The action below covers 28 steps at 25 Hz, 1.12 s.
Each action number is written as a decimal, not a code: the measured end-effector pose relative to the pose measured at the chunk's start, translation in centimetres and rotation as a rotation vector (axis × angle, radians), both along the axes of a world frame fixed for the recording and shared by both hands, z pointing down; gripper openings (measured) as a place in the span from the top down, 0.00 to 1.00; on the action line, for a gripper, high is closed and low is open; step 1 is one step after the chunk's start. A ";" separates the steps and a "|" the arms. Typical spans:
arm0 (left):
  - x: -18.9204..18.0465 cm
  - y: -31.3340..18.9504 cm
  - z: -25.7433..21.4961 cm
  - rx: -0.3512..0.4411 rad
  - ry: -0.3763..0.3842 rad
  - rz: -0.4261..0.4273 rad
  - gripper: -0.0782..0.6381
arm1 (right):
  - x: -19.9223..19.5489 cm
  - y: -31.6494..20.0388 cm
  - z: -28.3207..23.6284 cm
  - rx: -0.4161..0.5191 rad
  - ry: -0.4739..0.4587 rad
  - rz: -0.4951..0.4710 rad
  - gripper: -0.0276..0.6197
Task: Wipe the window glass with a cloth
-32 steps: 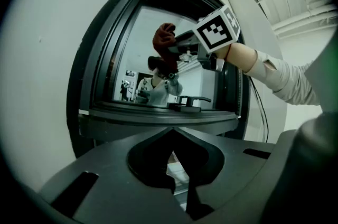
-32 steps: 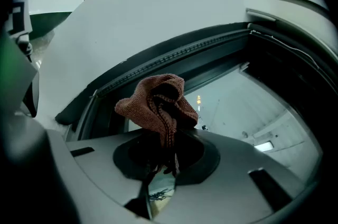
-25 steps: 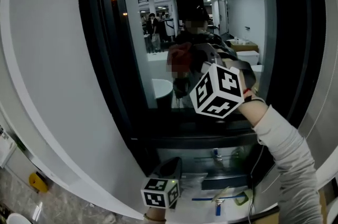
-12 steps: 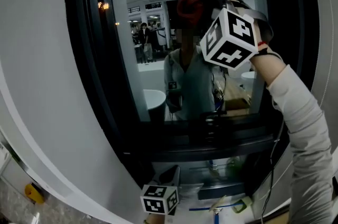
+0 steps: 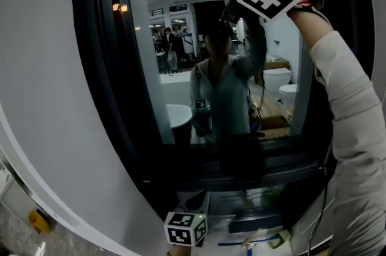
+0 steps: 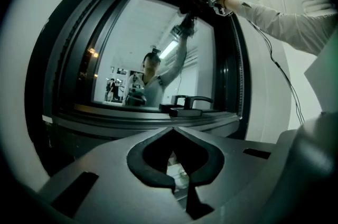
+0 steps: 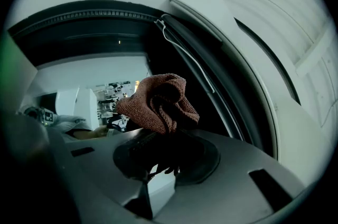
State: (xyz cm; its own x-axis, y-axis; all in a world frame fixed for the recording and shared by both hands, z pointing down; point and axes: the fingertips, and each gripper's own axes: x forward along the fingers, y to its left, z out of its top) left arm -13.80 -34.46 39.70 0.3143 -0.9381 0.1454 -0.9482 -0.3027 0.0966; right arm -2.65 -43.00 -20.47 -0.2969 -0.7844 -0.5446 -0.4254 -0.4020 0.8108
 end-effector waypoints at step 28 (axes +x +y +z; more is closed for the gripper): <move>-0.9 1.2 1.1 -0.024 0.021 -0.009 0.88 | -3.1 -2.2 9.5 -0.122 0.058 -0.070 0.86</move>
